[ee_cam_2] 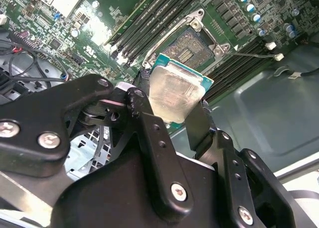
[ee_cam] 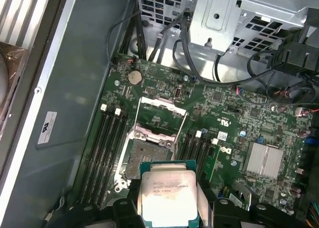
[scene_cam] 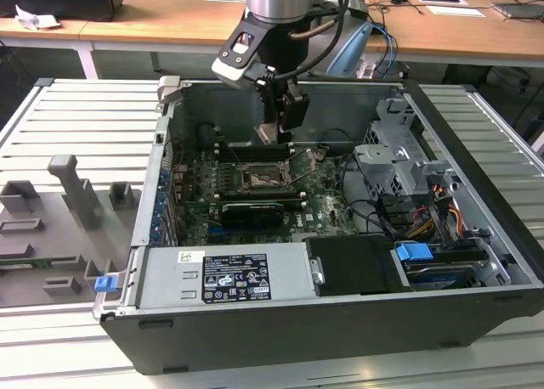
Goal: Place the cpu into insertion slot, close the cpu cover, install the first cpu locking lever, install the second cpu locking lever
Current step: 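Place the cpu into insertion slot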
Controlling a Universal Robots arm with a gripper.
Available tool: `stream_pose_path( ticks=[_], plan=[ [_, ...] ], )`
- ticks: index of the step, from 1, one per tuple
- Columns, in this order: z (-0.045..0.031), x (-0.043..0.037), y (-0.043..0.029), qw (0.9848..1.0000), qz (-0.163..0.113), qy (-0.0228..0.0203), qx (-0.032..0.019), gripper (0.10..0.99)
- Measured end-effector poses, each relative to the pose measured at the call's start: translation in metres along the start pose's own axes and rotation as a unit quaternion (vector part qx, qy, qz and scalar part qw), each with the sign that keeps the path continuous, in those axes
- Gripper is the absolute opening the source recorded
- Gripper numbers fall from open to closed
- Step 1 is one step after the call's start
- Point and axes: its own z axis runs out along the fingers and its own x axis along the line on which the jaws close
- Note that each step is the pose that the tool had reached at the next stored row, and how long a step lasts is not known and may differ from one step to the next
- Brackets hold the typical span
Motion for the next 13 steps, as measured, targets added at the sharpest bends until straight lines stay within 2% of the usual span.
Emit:
stream_pose_path(
  ticks=[9,13],
  plan=[
    [0.0018,0.0000,-0.0001,0.9998,0.019,-0.0015,-0.0001,0.529],
    [0.0031,0.0000,-0.0002,0.9991,0.043,-0.0033,-0.0001,0.529]
  ],
)
